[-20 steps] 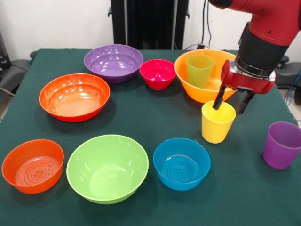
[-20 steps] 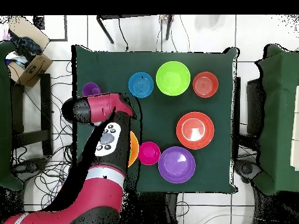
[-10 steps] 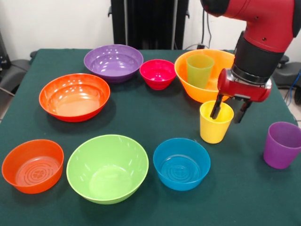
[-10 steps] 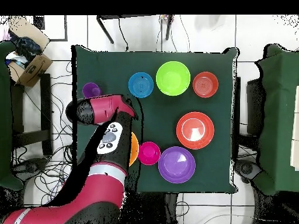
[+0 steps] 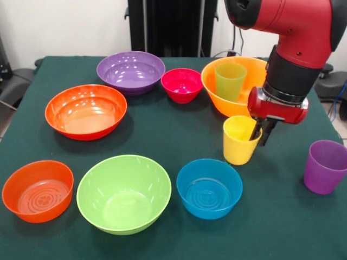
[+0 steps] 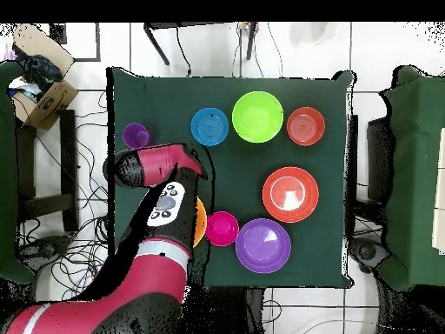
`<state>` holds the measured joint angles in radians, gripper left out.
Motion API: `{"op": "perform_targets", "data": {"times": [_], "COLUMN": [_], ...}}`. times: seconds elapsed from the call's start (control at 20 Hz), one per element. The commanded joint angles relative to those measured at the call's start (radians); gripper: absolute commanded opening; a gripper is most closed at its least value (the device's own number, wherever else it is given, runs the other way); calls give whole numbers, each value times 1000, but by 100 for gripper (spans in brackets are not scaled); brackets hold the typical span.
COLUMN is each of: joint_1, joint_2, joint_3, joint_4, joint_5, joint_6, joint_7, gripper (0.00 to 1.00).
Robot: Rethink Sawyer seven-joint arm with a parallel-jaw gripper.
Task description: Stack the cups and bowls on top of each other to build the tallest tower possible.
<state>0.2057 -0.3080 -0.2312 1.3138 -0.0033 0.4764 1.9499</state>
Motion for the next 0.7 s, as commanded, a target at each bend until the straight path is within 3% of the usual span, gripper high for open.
{"op": "perform_targets", "data": {"times": [0.05, 0.35, 0.7], "joint_1": [-40, -62, -81], "joint_2": [-84, -279, -432], "joint_3": [126, 153, 180], "joint_4": [100, 190, 280], "joint_5": [-25, 1, 9], "joint_6": [61, 225, 286], "joint_7": [0, -57, -72], "gripper": [0, 0, 0]}}
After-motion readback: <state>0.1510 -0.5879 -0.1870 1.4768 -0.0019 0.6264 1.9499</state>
